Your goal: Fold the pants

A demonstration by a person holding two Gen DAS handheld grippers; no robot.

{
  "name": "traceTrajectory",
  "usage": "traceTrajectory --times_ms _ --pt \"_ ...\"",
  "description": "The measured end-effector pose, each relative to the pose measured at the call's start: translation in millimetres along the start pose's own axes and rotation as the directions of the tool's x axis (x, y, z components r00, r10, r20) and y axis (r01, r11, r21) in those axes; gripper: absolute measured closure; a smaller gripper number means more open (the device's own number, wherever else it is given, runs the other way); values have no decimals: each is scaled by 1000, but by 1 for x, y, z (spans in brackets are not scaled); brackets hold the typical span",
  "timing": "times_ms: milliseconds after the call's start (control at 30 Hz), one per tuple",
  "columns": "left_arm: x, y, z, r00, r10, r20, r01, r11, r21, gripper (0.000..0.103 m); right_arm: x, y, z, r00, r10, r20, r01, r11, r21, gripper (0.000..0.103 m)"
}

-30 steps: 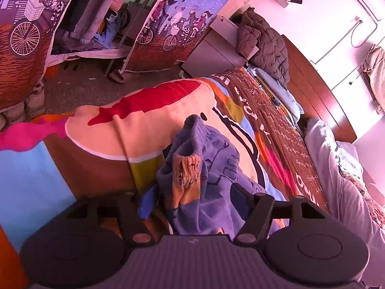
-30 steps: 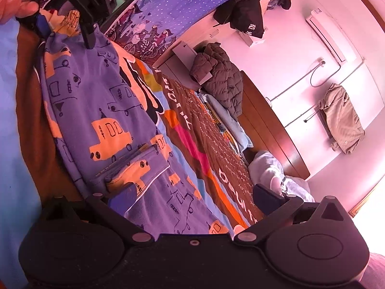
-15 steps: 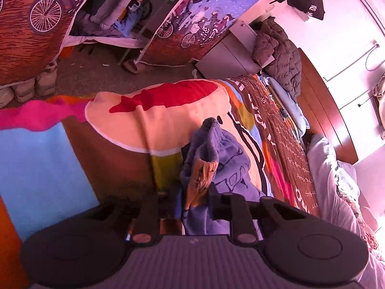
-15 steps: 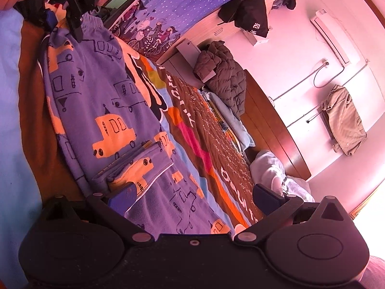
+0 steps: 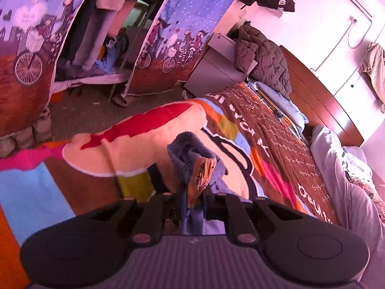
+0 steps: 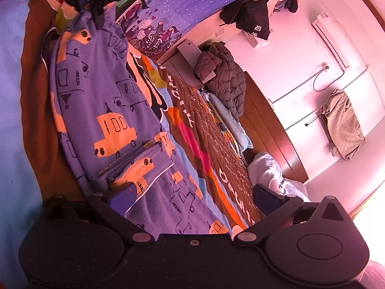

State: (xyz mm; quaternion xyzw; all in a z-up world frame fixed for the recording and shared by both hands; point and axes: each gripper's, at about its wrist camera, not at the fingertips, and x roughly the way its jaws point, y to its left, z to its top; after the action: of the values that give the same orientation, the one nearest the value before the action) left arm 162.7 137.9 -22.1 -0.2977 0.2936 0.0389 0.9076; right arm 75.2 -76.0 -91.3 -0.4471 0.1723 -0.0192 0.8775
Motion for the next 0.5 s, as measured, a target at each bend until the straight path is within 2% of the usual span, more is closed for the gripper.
traceTrajectory --times_ms 67,133,233,300,400,500 --pt "-6 -14 1 1000 -6 14 6 999 48 91 2 -5 0 1000 22 -6 -22 999 27 1" --pt "-15 -33 -1 999 -13 44 7 990 140 91 4 -19 -1 997 77 -8 -76 992 98 1" --pt "-30 -68 -9 995 -45 88 16 954 300 91 4 -57 -9 980 198 18 -195 942 273 1" --pt "-38 -93 -15 993 -64 101 22 927 374 91 0 -79 -18 972 230 53 -235 917 322 1" --pt "-45 -136 -33 992 -94 85 43 881 471 91 -6 -111 -43 973 216 78 -230 920 319 1" --pt "-43 -182 -59 992 -109 61 55 819 572 91 -3 -143 -77 983 175 56 -183 919 349 1"
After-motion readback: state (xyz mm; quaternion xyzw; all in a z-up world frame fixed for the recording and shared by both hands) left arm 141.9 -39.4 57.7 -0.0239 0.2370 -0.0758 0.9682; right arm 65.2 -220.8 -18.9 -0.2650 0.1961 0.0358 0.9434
